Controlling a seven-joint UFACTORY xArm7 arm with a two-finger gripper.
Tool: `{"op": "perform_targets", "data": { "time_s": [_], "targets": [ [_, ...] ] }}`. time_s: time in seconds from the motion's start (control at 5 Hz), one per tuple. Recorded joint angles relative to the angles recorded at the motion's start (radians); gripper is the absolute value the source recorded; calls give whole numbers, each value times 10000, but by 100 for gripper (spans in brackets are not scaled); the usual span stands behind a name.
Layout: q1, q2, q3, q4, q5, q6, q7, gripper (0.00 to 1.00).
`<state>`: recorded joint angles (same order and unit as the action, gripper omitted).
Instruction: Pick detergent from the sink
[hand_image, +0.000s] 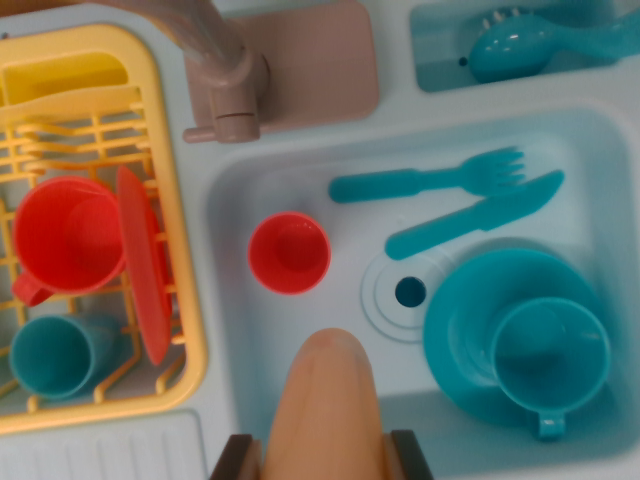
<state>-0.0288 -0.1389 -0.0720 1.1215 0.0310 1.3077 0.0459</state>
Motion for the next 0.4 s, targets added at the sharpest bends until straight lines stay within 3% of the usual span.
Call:
{"op": "perform_targets", "data": {
  "time_s": [0.2,0.4],
  "targets": [
    [0,0,0,0,0,0,0,100],
    [0,-126,2,258,-19,383,24,100]
  ]
}}
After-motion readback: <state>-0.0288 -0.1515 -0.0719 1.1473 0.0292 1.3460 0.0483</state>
